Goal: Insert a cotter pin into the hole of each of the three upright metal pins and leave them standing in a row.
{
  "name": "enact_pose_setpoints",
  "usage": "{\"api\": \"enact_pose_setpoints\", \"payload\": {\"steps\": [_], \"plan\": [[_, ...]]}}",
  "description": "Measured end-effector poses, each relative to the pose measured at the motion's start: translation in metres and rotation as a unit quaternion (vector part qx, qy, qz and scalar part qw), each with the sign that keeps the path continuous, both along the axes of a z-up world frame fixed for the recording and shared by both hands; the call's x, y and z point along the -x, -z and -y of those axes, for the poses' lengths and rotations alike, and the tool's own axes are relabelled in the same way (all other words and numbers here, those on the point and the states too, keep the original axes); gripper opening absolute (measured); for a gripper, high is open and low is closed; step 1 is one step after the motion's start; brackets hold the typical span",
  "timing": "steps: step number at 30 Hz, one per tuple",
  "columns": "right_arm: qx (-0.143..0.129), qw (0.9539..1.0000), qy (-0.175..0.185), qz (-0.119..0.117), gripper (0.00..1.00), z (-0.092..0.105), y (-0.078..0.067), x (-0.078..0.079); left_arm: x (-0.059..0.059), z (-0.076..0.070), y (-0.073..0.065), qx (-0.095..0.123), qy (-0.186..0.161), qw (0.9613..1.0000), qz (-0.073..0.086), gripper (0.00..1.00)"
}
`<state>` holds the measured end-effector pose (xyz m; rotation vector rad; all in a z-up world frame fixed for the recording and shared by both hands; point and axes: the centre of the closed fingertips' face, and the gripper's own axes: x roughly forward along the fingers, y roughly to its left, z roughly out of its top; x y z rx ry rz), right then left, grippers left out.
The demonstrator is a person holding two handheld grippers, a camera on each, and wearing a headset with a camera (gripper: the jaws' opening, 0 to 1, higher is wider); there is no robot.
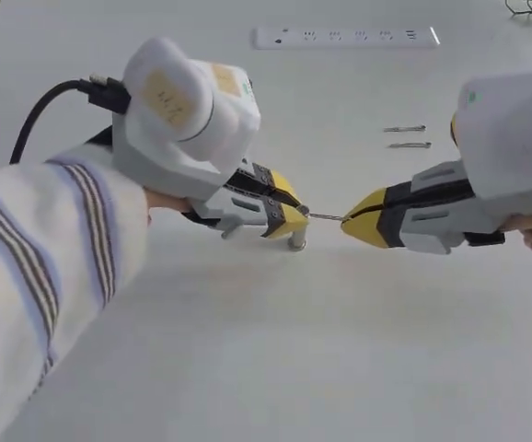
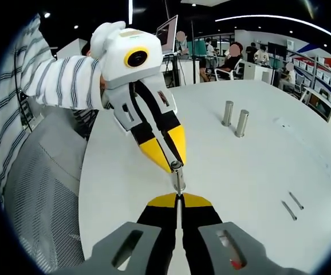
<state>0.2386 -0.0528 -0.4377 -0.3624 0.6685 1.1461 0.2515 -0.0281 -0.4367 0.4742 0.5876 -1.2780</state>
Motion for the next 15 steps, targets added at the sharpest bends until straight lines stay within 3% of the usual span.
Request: {"api": "enact_pose_setpoints", "payload": {"steps": [9,15], "plan": [[-0.005,1.0,0.002,0.0,0.0,-0.006,0.002,0.001,0.001,-0.001,0.0,-0.001,-0.01,0.9999,-0.009,0.06],[-0.006,1.0,0.007,0.001,0.0,-0.013,0.005,0.001,0.001,-0.002,0.0,0.003,-0.023,0.9994,-0.025,0.06]]}}
